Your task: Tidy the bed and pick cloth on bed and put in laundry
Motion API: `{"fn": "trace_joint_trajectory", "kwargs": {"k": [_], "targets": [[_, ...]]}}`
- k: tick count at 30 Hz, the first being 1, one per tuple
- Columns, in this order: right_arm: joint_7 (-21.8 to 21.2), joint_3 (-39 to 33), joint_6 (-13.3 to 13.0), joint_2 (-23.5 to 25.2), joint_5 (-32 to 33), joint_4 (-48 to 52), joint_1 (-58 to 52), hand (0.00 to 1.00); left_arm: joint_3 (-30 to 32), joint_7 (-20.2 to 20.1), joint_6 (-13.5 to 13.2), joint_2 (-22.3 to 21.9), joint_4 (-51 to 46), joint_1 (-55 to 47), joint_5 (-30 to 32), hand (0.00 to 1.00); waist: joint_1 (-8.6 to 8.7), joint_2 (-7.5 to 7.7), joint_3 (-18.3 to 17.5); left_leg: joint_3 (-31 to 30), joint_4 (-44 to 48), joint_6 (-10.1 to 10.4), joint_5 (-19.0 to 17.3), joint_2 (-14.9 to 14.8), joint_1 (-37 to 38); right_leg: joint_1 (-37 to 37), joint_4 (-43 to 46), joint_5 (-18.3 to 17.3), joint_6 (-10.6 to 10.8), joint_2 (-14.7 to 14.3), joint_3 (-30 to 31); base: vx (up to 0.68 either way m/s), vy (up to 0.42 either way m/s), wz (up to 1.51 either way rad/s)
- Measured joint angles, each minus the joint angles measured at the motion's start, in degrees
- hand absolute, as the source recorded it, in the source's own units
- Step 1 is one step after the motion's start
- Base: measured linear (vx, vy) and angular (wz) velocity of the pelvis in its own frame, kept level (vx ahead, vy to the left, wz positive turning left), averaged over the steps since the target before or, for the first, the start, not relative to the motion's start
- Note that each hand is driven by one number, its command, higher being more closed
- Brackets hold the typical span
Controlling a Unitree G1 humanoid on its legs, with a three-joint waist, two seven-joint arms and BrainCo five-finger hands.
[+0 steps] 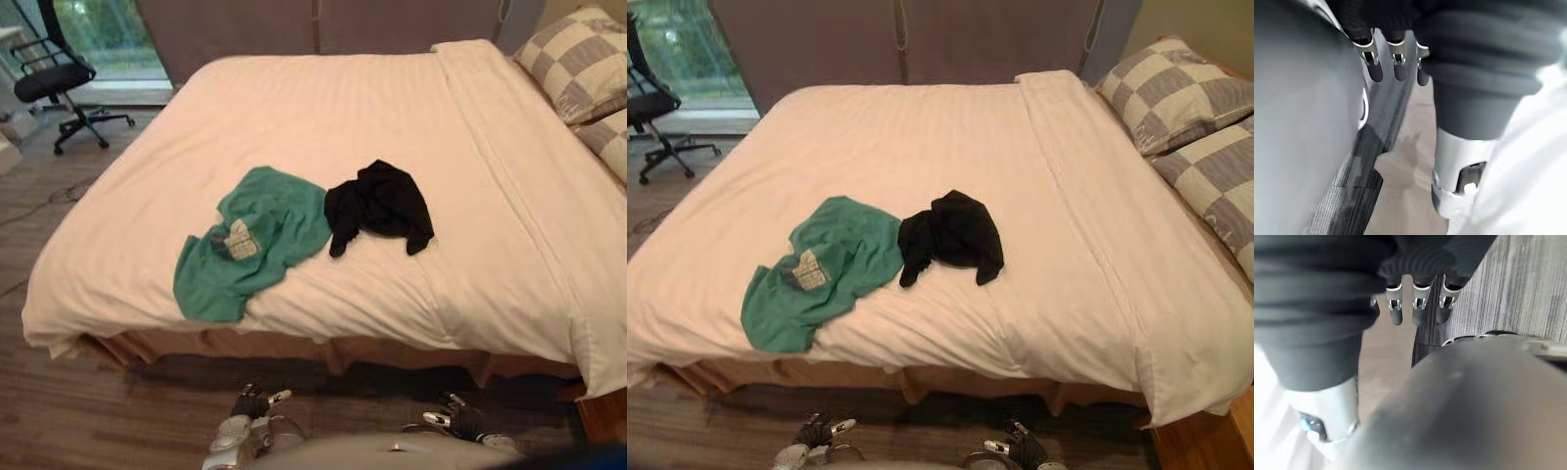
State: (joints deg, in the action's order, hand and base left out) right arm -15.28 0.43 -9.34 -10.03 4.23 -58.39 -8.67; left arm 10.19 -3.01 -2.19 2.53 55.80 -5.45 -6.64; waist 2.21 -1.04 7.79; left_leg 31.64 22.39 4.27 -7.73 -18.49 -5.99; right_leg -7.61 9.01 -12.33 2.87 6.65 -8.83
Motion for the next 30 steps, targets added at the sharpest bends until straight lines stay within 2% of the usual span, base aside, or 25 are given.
{"fn": "trace_joint_trajectory", "kwargs": {"k": [1, 2, 3, 4, 5, 8, 9, 10, 11, 12, 13, 14, 15, 17, 18, 20, 21, 25, 26, 30], "targets": [[-0.75, -0.05, 0.06, -0.33, -0.32, 0.18, -0.02, 0.0, -0.09, -0.87, 0.01, -0.58, 0.02, -0.19, 0.77, 0.0, -0.04, -0.63, -0.3, -0.39, -8.19, -0.62, 6.75, 1.85, 0.18, 0.27, -0.14, -0.07, 1.47, 0.21, 0.79, -0.05, 0.197, -0.44], [-0.92, 0.31, 0.44, 0.44, -0.91, 0.13, 0.09, 0.0, 0.1, -1.54, 0.04, -0.19, 0.23, -0.05, 1.42, 0.0, -0.39, 0.48, -0.55, 0.73, -10.79, -1.47, 8.48, 4.07, 2.39, 0.39, -0.43, -0.13, 2.41, 1.31, 2.98, 0.09, 0.243, -0.31], [-1.79, 0.88, 0.29, 0.69, -1.71, 0.71, -0.1, 0.0, 0.16, -2.24, -0.19, 0.23, 0.03, -0.14, 1.72, 0.0, -0.15, 1.26, -0.91, 1.43, -12.95, -1.55, 8.72, 5.92, 3.16, 0.64, -2.02, 0.75, 2.44, 1.97, 4.39, 0.17, 0.208, -0.19], [-2.02, 1.4, 0.26, 1.13, -1.79, 0.71, -0.18, 0.0, 0.34, -2.6, -0.42, 0.49, -0.04, -0.14, 1.79, 0.0, -0.23, 1.88, -1.2, 1.75, -13.33, -1.68, 8.53, 6.58, 3.15, 0.65, -2.65, 0.89, 2.32, 2.19, 4.95, 0.18, 0.179, -0.07], [-2.17, 2.57, 0.24, 1.92, -2.27, 0.67, -0.16, 0.0, 0.98, -3.37, -1.19, 0.82, -0.13, -0.08, 3.52, 0.0, -0.71, 3.19, -1.52, 2.43, -13.21, -1.85, 7.91, 7.33, 3.37, 0.18, -3.76, 0.97, 2.4, 3.03, 5.16, 0.16, 0.107, -0.1], [-2.06, 2.51, -0.15, 2.28, -2.92, -0.09, -0.22, 0.0, 0.57, -3.4, -2.68, 0.81, -0.14, -0.02, 3.83, 0.0, -1.69, 3.93, -1.66, 2.5, -13.5, -1.6, 7.01, 8.77, 5.1, -1.47, -4.53, 1.47, 2.84, 3.89, 5.45, 0.12, 0.054, -0.07], [-1.76, 2.26, -1.08, 2.19, -2.93, -0.76, -0.2, 0.0, -0.71, -3.43, -2.5, 1.03, 0.24, -0.02, 3.47, 0.0, -1.69, 4.01, -1.86, 2.3, -14.68, -1.49, 6.79, 9.61, 6.23, -1.8, -4.0, 1.0, 2.15, 4.7, 5.41, 0.08, 0.028, -0.1], [-1.6, 2.15, -1.59, 2.1, -2.82, -1.28, -0.17, 0.0, -1.4, -3.54, -2.44, 1.1, 0.34, 0.0, 3.54, 0.0, -1.68, 3.92, -1.77, 2.41, -15.86, -1.49, 6.74, 10.31, 7.18, -1.6, -3.1, 0.49, 1.79, 5.17, 5.39, 0.06, -0.001, -0.19], [-1.61, 2.24, -2.41, 1.34, -2.72, -1.55, -0.11, 0.0, -2.39, -3.71, -2.4, 0.9, 1.06, 0.16, 3.6, 0.0, -1.55, 3.21, -1.7, 2.05, -18.25, -1.42, 6.41, 11.39, 8.34, 0.3, 1.22, -0.33, 1.42, 5.53, 5.43, 0.05, -0.017, -0.29], [-1.43, 2.42, -3.6, 0.29, -2.68, -1.47, 0.0, 0.0, -3.48, -4.09, -2.38, 0.74, 1.85, 0.48, 3.66, 0.0, -1.4, 2.52, -1.39, 1.13, -20.0, -1.34, 6.39, 12.06, 9.3, 2.93, 7.03, -0.61, 1.07, 5.56, 5.21, -0.01, -0.027, -0.45], [-0.61, 2.32, -5.21, -0.37, -2.07, -0.88, 0.59, 0.0, -5.96, -4.72, -2.01, 1.12, 2.58, 0.47, 3.23, 0.0, -1.03, 1.5, -0.92, -2.08, -22.43, -1.35, 6.39, 13.37, 11.3, 7.75, 18.2, -0.49, 0.93, 5.99, 4.35, -0.05, -0.012, -0.35], [-0.37, 2.32, -5.92, -0.31, -2.08, -0.94, 0.87, 0.0, -6.82, -5.02, -1.51, 1.67, 3.21, 0.34, 2.35, 0.0, -0.32, 1.37, -0.69, -2.97, -22.92, -1.62, 6.5, 13.67, 12.33, 10.13, 23.34, -0.74, 0.51, 6.74, 3.54, -0.14, -0.013, -0.12], [-0.41, 2.6, -6.08, 0.35, -2.22, -1.02, 1.51, 0.0, -7.8, -5.38, -0.92, 2.61, 4.15, 0.24, 0.96, 0.0, 0.83, 1.16, -1.17, -3.48, -23.52, -1.59, 6.44, 13.85, 13.28, 10.59, 24.0, -2.7, 0.06, 6.96, 2.96, -0.12, -0.014, 0.15], [-0.43, 3.75, -6.08, 1.32, -2.91, -1.14, 1.97, 0.0, -8.01, -5.34, -0.68, 3.79, 4.01, 0.4, 0.31, 0.0, 1.38, 3.49, -1.06, -4.02, -24.47, -1.33, 6.55, 14.53, 14.18, 11.31, 19.19, -2.2, 0.66, 6.24, 2.65, -0.03, -0.047, 0.27], [-0.5, 4.54, -6.05, 1.97, -4.0, -1.17, 2.05, 0.0, -8.02, -5.28, -0.54, 4.37, 4.11, 0.81, 0.13, 0.0, 1.43, 4.58, -0.91, -4.82, -25.36, -0.51, 7.09, 14.91, 14.38, 10.97, 16.22, -2.49, 0.87, 5.72, 2.23, 0.09, -0.086, 0.32], [-1.63, 4.91, -5.99, 1.93, -4.48, -1.32, 2.43, 0.0, -8.04, -4.27, -0.43, 4.24, 4.14, 1.02, -0.94, 0.0, 1.28, 4.52, -0.99, -6.02, -28.35, 0.09, 9.46, 14.93, 14.2, 9.4, 10.63, -2.85, 2.2, 4.41, 2.17, 0.1, -0.082, 0.3], [-2.69, 5.08, -5.98, 1.61, -4.55, -2.24, 3.8, 0.0, -8.08, -3.58, -0.27, 4.11, 4.1, 1.34, -1.36, 0.0, 1.5, 4.73, -0.66, -7.15, -28.26, -0.27, 10.56, 14.67, 13.24, 8.95, 9.33, -2.32, 2.18, 3.88, 1.2, 0.1, -0.079, 0.29], [-3.41, 8.44, -5.6, 0.22, -7.45, -4.1, 5.61, 0.0, -7.87, -2.73, -0.16, 3.62, 4.12, 1.04, -5.7, 0.0, 1.17, 3.8, -0.62, -8.78, -28.04, -0.34, 11.28, 13.39, 13.29, 5.32, 4.92, -0.91, 1.52, 2.18, -0.93, 0.11, -0.076, 0.21], [-4.9, 13.75, -1.64, -2.34, -7.85, -6.81, 8.77, 0.0, -6.71, -2.98, 0.78, 2.01, 4.02, -0.2, -9.6, 0.0, -1.64, 0.6, -1.37, -9.7, -28.05, 3.08, 10.62, 11.23, 13.05, 1.04, -3.41, 1.93, 1.24, -0.4, -3.09, 0.05, -0.029, 0.11], [-4.89, 13.73, -1.64, -2.34, -7.85, -6.81, 8.71, 0.0, -6.72, -2.98, 0.78, 2.01, 4.02, -0.21, -9.6, 0.0, -1.65, 0.61, -1.44, -9.62, -28.06, 3.09, 10.62, 11.21, 13.05, 1.04, -3.41, 1.93, 1.24, -0.39, -3.05, 0.0, 0.0, 0.0]]}}
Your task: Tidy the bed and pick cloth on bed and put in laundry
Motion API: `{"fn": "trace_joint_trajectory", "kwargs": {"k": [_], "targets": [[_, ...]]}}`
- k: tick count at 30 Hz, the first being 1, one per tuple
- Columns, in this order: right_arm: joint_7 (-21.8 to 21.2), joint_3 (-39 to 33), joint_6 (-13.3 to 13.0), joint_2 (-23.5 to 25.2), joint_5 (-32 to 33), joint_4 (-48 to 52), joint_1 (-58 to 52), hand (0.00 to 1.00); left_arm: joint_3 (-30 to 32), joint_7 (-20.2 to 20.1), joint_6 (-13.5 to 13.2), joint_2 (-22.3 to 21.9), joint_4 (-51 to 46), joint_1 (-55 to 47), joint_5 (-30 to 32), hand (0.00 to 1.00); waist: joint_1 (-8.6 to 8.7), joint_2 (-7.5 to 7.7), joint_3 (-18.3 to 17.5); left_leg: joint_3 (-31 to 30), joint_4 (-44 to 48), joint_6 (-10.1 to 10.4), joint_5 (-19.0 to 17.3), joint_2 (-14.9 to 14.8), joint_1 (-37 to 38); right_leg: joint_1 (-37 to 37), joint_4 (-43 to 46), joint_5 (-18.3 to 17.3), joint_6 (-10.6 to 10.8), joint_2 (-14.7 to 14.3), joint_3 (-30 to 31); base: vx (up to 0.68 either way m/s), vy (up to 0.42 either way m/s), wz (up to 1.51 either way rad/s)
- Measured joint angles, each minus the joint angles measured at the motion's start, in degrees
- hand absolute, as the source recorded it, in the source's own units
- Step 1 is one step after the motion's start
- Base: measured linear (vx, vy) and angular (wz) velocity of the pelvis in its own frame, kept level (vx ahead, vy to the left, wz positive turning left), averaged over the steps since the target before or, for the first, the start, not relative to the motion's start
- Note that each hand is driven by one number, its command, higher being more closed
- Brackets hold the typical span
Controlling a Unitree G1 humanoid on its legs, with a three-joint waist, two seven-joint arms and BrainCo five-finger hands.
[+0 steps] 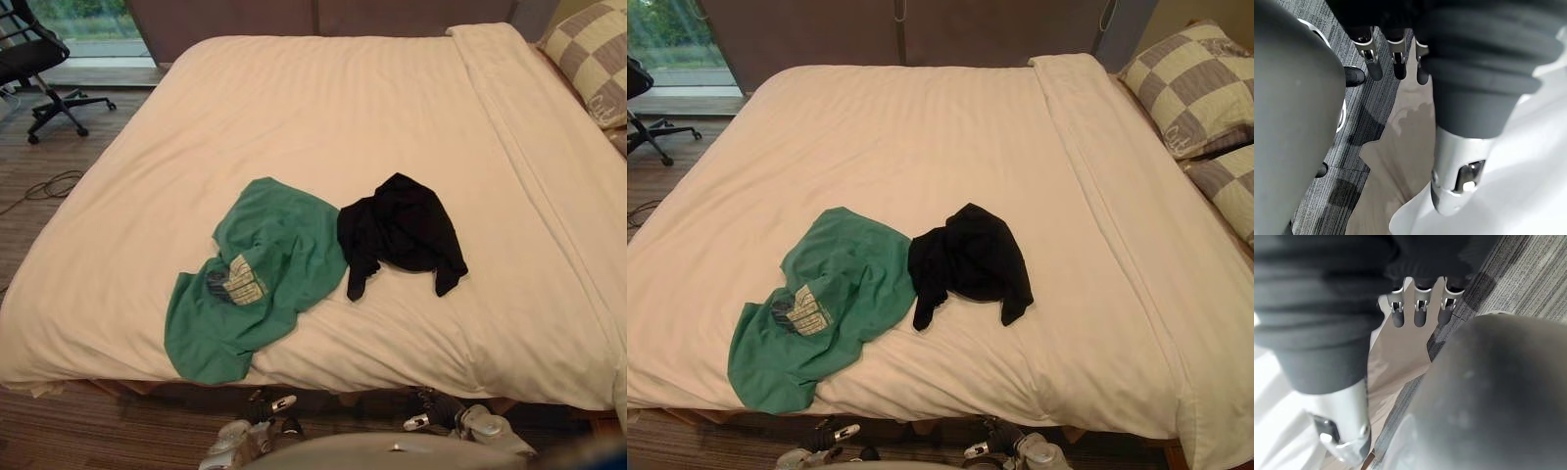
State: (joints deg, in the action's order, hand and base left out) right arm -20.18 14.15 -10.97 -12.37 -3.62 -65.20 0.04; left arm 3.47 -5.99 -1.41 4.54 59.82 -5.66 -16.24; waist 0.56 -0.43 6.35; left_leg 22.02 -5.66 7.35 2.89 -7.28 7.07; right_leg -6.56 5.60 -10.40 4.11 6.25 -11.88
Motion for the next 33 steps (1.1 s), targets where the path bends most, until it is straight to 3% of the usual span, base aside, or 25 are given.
{"fn": "trace_joint_trajectory", "kwargs": {"k": [4, 7, 10, 14, 17, 18, 21, 25, 28, 30, 33], "targets": [[0.52, -1.03, 1.03, 0.17, 1.65, 0.06, -0.5, 0.0, -0.01, 0.01, 0.94, 0.1, 0.02, 0.07, -0.67, 0.0, 0.14, 0.09, -0.1, 0.39, -0.28, -0.01, -0.04, 0.01, 0.03, 0.33, 0.34, -0.19, -0.03, 0.17, -0.01, 0.0, 0.0, 0.0], [3.14, -5.58, 2.46, 1.11, 7.29, 0.12, -2.07, 0.0, -0.1, 0.81, 2.89, 0.64, 0.62, 0.1, -3.92, 0.0, 1.22, 0.28, -0.11, -1.47, -0.31, -0.72, -0.16, 0.94, -0.08, 1.19, 3.45, -2.41, 0.35, 1.28, -1.68, 0.0, -0.001, 0.26], [8.39, -13.14, 4.2, 3.36, 18.59, 0.11, -4.47, 0.0, -0.04, 6.06, 4.93, 1.65, 2.76, -0.02, -14.65, 0.0, 2.98, 0.62, -0.22, -5.57, -0.34, -1.36, -0.13, 2.74, -0.35, -0.08, 5.45, -4.9, 1.1, 3.28, -5.23, 0.05, 0.01, 0.68], [17.06, -25.45, 8.83, 7.46, 35.67, -1.16, -6.13, 0.0, 4.72, 14.21, 6.54, 1.79, 4.79, -1.31, -33.6, 0.0, 2.62, 1.13, -1.25, -7.01, -0.22, -2.23, 0.66, 3.29, -1.99, -0.99, 5.16, -4.71, 0.78, 3.56, -6.94, 0.08, 0.009, 0.41], [20.36, -30.91, 10.3, 9.24, 42.63, -1.09, -6.73, 0.0, 11.01, 17.62, 7.0, 1.65, 4.67, -3.54, -40.87, 0.0, 1.87, 1.42, -1.34, -4.91, -0.15, -2.07, 1.19, 1.85, -1.72, -1.2, 5.22, -2.93, -1.48, 1.93, -5.14, 0.04, 0.01, 0.07], [22.04, -32.91, 10.39, 9.79, 46.19, -0.86, -6.72, 0.0, 13.86, 19.16, 6.93, 1.52, 4.51, -4.46, -43.4, 0.0, 1.46, 1.49, -1.37, -3.24, -0.24, -1.98, 1.57, 1.13, -1.51, -1.1, 5.21, -1.89, -1.35, 1.26, -4.09, 0.0, 0.013, -0.15], [25.99, -40.47, 9.54, 10.47, 54.0, 0.89, -7.14, 0.0, 22.7, 23.77, 6.38, 1.07, 4.44, -5.41, -47.55, 0.0, 1.44, 1.24, -1.44, 0.01, -0.31, -1.95, 2.17, -0.13, -1.32, -0.84, 5.04, -0.47, -1.31, 0.41, -3.08, -0.03, 0.007, -0.16], [29.57, -50.48, 6.71, 10.48, 57.41, 2.48, -9.06, 0.0, 31.63, 27.27, 4.36, 1.08, 2.52, -4.9, -47.87, 0.0, 0.72, 0.54, -1.73, 1.12, -0.36, -1.97, 2.01, -0.83, -1.83, -0.82, 3.83, -0.49, -1.3, 0.04, -3.1, -0.1, -0.024, -0.1], [32.75, -63.8, 4.57, 9.65, 58.94, 2.72, -11.24, 0.0, 44.53, 29.97, 2.29, 2.18, 0.46, -4.37, -47.31, 0.0, 0.06, 0.47, -2.42, 2.48, -0.37, -1.83, 1.12, -0.74, -2.91, -0.86, 1.01, -1.08, -1.43, -0.03, -3.12, -0.17, -0.033, -0.14], [34.92, -72.91, 3.28, 7.46, 58.99, 2.7, -12.95, 0.0, 51.91, 31.36, 0.69, 4.83, 0.04, -4.26, -46.0, 0.0, 0.71, -0.08, -3.03, 2.96, -0.38, -1.73, 1.27, -0.85, -3.67, -0.83, 0.42, -1.25, -1.25, -0.12, -4.2, -0.12, -0.025, 0.18], [37.45, -81.2, 2.31, 3.26, 59.03, 2.42, -15.21, 0.0, 57.31, 31.37, -1.24, 10.44, -0.02, -2.83, -44.97, 0.0, 0.98, -0.13, -3.97, 5.03, -0.37, -1.62, 1.18, -1.17, -4.27, -0.27, 0.25, -2.2, -1.26, 0.06, -6.07, -0.02, -0.032, 0.34]]}}
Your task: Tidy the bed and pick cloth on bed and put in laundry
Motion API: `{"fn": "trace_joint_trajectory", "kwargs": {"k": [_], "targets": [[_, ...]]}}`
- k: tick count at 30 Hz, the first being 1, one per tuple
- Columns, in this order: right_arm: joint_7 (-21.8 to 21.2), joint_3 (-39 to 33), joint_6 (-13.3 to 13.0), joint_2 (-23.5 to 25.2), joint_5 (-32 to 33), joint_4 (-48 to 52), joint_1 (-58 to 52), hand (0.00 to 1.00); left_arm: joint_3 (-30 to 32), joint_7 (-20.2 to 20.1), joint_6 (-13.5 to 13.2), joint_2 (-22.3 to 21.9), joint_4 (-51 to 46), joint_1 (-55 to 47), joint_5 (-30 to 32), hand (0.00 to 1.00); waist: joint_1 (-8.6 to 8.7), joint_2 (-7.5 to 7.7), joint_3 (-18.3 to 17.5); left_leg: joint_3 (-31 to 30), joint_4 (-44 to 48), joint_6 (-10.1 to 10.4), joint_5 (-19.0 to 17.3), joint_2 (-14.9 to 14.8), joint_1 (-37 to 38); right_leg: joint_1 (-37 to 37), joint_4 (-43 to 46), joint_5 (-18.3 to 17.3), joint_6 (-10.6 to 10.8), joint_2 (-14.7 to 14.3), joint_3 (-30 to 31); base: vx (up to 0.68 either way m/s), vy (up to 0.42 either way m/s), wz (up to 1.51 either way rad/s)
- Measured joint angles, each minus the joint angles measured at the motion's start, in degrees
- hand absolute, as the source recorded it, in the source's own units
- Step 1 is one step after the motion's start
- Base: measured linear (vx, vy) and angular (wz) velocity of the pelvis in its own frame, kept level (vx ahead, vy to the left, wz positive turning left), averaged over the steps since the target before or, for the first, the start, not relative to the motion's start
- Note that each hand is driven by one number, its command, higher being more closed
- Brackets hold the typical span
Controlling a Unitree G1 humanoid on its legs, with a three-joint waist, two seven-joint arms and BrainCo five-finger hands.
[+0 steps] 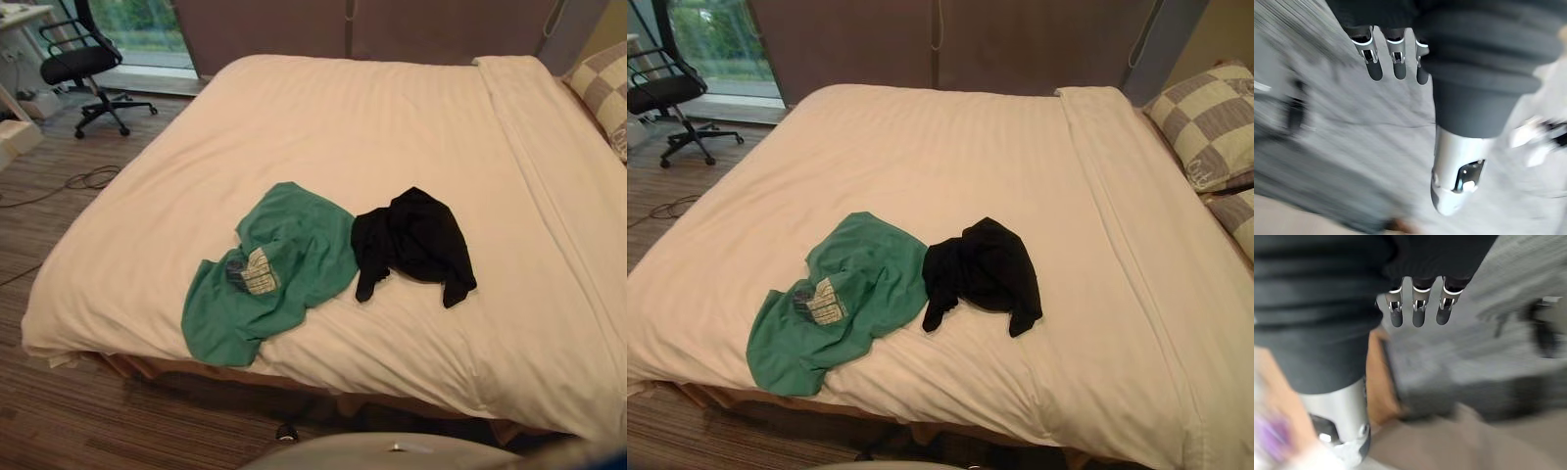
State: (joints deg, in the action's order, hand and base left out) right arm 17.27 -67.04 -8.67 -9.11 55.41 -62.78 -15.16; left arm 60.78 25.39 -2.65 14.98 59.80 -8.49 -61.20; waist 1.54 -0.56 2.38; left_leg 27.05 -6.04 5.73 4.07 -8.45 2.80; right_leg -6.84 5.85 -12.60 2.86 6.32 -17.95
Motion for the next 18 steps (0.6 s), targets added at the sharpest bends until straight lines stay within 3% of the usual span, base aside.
{"fn": "trace_joint_trajectory", "kwargs": {"k": [3, 5, 6, 8, 10, 12, 13, 15, 16, 18], "targets": [[1.48, -4.9, -1.49, -7.38, -0.82, 0.07, -0.27, 0.0, 6.01, 0.64, -1.51, 9.03, -0.31, 1.49, 6.68, 0.0, 0.4, -0.69, -1.39, 2.53, 0.04, -0.32, 2.43, -0.98, 0.05, 0.13, -0.28, 0.13, 0.19, -0.31, 0.0, 0.02, -0.012, 0.05], [2.59, -4.79, -3.35, -11.88, -5.92, 2.04, 1.26, 0.0, 5.25, 2.23, -1.33, 16.39, -5.6, 3.93, 21.02, 0.0, 0.04, -0.05, -2.42, 2.81, 0.04, -0.36, 2.4, -0.77, 0.07, 0.21, -0.37, 0.27, 0.2, -0.23, 0.36, 0.03, 0.026, -0.07], [3.1, -4.04, -3.77, -14.23, -8.85, 5.03, 2.65, 0.0, 2.15, 2.52, -0.67, 21.84, -7.81, 6.31, 27.21, 0.0, -0.46, 0.31, -2.95, 3.11, 0.04, -0.4, 2.38, -0.73, 0.07, 0.45, -0.37, 0.6, 0.37, -0.26, 1.25, 0.03, 0.019, -0.12], [3.25, -0.2, -4.3, -18.8, -13.24, 8.08, 4.95, 0.0, -5.77, 2.5, 0.12, 30.04, -9.14, 10.78, 32.42, 0.0, -0.77, 0.93, -3.23, 3.03, 0.05, -0.39, 2.38, -0.55, 0.05, 0.59, -0.58, 1.06, 0.48, -0.52, 1.78, 0.03, 0.008, -0.11], [3.12, 7.7, -4.42, -24.39, -18.91, 13.11, 7.58, 0.0, -15.23, 2.43, 0.91, 38.05, -10.18, 17.21, 33.81, 0.0, -0.57, 1.54, -3.55, 3.09, 0.1, -1.01, 2.72, -0.23, -0.02, 1.05, -0.67, 1.41, 0.54, -0.37, 2.67, 0.03, 0.028, -0.14], [2.59, 17.91, -4.13, -29.05, -26.43, 24.83, 11.31, 0.0, -25.39, 1.28, 2.39, 43.98, -14.15, 24.77, 36.2, 0.0, 1.42, 2.08, -4.13, 2.98, 0.42, -1.34, 2.85, 0.34, -0.45, 1.66, -0.18, 1.48, 0.6, 0.04, 3.02, 0.06, 0.038, -0.06], [2.17, 19.39, -4.07, -29.44, -27.76, 28.43, 11.71, 0.0, -26.93, 0.89, 2.54, 44.42, -15.76, 25.81, 36.94, 0.0, 2.06, 2.17, -4.19, 2.84, 0.43, -1.41, 2.89, 0.45, -0.54, 1.81, -0.04, 1.48, 0.6, 0.14, 3.09, 0.06, 0.027, 0.05], [0.28, 23.2, -0.99, -29.63, -32.5, 41.33, 12.98, 0.0, -30.43, -0.81, 4.98, 44.42, -24.59, 26.8, 40.63, 0.0, 3.79, 1.73, -4.05, 2.25, 0.45, -1.45, 2.89, 0.63, -0.92, 2.44, 0.26, 1.49, 0.59, 0.28, 3.83, 0.05, 0.008, -0.04], [-1.44, 24.7, 0.5, -29.46, -35.22, 46.31, 12.78, 0.0, -31.42, -3.78, -2.25, 43.98, -26.98, 26.43, 46.7, 0.0, 4.07, 1.64, -3.82, 2.14, 0.45, -1.58, 2.81, 0.67, -0.86, 2.53, 0.28, 1.5, 0.57, 0.28, 4.62, 0.07, -0.008, -0.12], [-7.28, 25.47, 0.41, -28.77, -38.61, 48.1, 11.98, 0.0, -32.26, -12.17, -12.64, 43.86, -31.92, 26.37, 58.11, 0.0, 4.55, 1.66, -3.59, 2.1, 0.45, -1.64, 2.73, 0.68, 0.33, 2.13, 0.71, 1.54, 0.5, 0.33, 6.09, 0.1, -0.01, -0.19]]}}
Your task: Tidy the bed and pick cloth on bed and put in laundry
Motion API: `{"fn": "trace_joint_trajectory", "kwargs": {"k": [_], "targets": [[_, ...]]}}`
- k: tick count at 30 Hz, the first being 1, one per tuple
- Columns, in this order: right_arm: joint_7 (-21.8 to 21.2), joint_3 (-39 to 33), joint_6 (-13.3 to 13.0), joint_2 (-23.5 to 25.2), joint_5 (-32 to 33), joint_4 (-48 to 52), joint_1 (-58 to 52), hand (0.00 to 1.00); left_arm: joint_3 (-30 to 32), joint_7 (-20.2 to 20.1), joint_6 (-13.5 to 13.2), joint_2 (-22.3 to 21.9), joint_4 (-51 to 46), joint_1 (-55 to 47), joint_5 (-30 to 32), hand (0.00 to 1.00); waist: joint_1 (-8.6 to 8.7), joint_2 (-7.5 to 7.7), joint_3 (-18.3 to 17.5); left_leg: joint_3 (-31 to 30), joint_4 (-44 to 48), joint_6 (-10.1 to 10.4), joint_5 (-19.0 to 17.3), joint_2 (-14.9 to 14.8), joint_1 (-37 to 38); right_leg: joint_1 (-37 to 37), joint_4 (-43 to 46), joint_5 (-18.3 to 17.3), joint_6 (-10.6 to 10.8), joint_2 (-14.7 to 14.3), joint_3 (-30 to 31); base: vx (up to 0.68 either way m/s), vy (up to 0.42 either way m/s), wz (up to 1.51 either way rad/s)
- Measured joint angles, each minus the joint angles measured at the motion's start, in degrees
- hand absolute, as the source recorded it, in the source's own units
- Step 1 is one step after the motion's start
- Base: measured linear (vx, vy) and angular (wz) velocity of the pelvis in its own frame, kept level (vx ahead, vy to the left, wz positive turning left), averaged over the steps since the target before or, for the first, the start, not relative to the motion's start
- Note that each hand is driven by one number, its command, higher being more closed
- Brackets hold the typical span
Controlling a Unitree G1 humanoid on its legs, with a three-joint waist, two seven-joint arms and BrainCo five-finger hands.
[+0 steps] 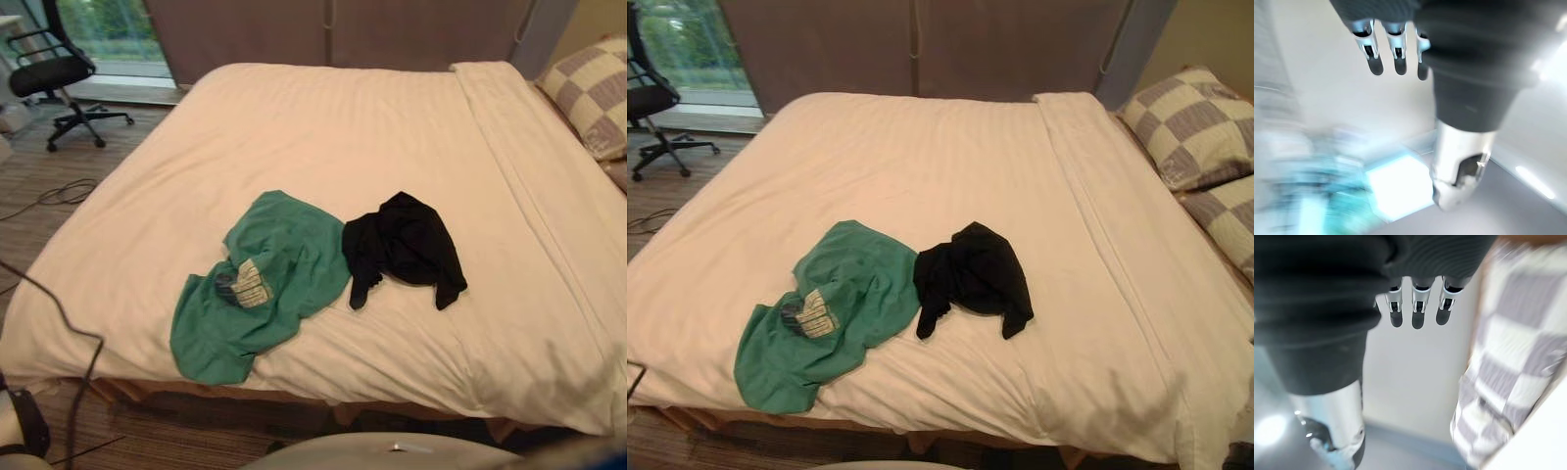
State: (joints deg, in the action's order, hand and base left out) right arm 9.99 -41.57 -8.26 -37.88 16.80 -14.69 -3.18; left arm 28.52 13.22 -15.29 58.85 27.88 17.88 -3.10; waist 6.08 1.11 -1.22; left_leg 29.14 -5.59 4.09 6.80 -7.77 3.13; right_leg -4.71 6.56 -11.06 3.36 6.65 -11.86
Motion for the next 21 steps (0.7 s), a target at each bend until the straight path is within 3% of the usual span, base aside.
{"fn": "trace_joint_trajectory", "kwargs": {"k": [2, 3, 4, 6, 9, 12, 14, 21], "targets": [[-2.16, 1.45, -0.56, 0.48, -0.41, 0.15, -0.08, 0.0, -0.92, -2.87, -2.55, -0.01, 0.03, -0.57, 2.39, 0.0, 0.28, -0.43, 0.25, 0.0, -0.01, 0.11, -0.14, 0.03, 1.17, -0.55, 0.55, 0.03, -0.04, 0.11, 0.85, 0.06, 0.005, -0.25], [-4.26, 3.99, -2.29, 1.05, -0.69, 0.32, -0.2, 0.0, -2.74, -5.15, -5.61, -0.11, 0.19, -2.52, 5.02, 0.0, 0.74, -1.06, 0.78, 0.11, -0.02, 0.44, -0.88, -0.06, 2.29, -1.04, 0.87, 0.05, -0.06, 0.09, 2.11, 0.08, 0.03, -0.3], [-5.24, 5.79, -3.07, 1.11, -0.78, 0.73, -0.62, 0.0, -4.68, -5.95, -7.06, -0.43, 0.2, -3.94, 6.31, 0.0, 0.84, -1.58, 0.7, 0.16, -0.02, 0.42, -1.35, -0.11, 2.33, -1.03, 1.06, 0.05, -0.06, 0.05, 2.6, 0.07, 0.057, -0.34], [-7.71, 11.31, -4.61, 1.38, -2.23, 3.23, -1.55, 0.0, -10.66, -6.95, -10.21, -4.13, -0.38, -7.75, 11.69, 0.0, 1.2, -3.14, 1.32, 0.23, -0.05, 0.62, -1.55, 0.16, 2.6, -0.62, 1.32, 0.05, -0.05, 0.46, 3.58, 0.02, 0.055, -0.22], [-9.64, 16.28, -4.97, 2.13, -3.14, 6.07, -1.56, 0.0, -17.19, -7.19, -10.7, -10.09, -1.98, -11.4, 16.26, 0.0, 1.25, -3.52, 1.66, 0.23, -0.16, 0.62, -1.55, 0.1, 2.59, -0.62, 0.86, 0.05, -0.04, 0.36, 4.68, -0.03, 0.022, -0.07], [-10.38, 20.15, -5.19, 3.93, -3.55, 9.97, -1.54, 0.0, -24.04, -9.26, -6.86, -15.68, -4.64, -14.45, 20.67, 0.0, 0.92, -2.28, 2.51, 0.19, -0.37, 0.74, -1.41, -0.65, 1.72, 0.01, 0.19, 0.05, -0.06, -0.38, 5.05, -0.07, -0.027, -0.01], [-10.9, 23.94, -4.84, 5.06, -4.78, 12.48, -1.54, 0.0, -28.44, -11.7, -0.87, -20.52, -5.5, -16.41, 20.8, 0.0, 0.73, -2.08, 2.79, 0.27, -0.4, 0.72, -1.05, -0.74, 1.69, 0.09, 0.2, 0.05, -0.06, -0.52, 5.54, -0.07, -0.012, -0.05], [-10.94, 27.55, 0.02, 12.96, -5.37, 16.21, -3.99, 0.0, -36.04, -17.87, 14.13, -29.94, -16.41, -19.05, 26.14, 0.0, 0.79, -3.85, 3.96, -0.07, -0.41, 0.21, 0.42, -1.28, 0.05, 1.62, 0.37, 1.26, -0.61, -1.23, 5.8, -0.08, -0.01, 0.02]]}}
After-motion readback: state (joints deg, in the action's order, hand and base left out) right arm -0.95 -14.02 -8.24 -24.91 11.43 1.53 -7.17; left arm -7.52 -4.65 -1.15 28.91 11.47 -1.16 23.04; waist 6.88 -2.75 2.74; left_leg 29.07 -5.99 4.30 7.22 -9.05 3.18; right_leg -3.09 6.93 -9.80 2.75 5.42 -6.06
